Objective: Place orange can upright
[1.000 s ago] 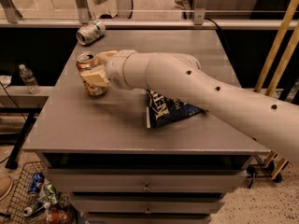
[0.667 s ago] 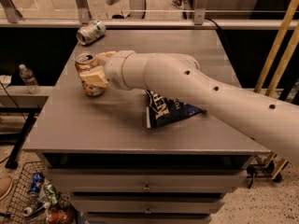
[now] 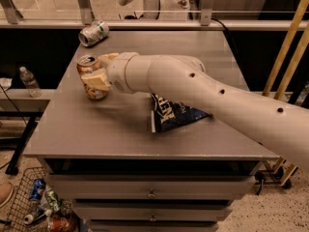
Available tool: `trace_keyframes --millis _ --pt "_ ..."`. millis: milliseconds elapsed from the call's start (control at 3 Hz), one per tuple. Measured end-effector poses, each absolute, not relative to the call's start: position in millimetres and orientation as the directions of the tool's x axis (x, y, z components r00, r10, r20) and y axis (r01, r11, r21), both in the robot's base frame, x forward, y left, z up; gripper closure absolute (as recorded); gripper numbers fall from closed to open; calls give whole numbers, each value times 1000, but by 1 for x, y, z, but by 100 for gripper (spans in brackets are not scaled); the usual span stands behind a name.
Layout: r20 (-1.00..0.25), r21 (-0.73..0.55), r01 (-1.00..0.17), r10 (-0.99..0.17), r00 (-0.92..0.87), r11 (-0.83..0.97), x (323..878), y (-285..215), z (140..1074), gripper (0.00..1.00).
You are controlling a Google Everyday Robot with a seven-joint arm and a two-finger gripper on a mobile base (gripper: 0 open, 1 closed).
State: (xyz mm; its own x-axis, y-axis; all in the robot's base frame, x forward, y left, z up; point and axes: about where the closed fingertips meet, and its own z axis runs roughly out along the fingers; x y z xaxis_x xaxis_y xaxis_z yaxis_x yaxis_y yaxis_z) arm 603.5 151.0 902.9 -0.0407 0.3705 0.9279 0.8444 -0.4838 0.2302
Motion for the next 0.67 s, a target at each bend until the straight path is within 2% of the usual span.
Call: trace_keyframes --millis 333,667 --pt "928 230 846 370 -42 -482 603 153 903 13" --pt "928 231 847 370 -43 -479 602 154 904 0"
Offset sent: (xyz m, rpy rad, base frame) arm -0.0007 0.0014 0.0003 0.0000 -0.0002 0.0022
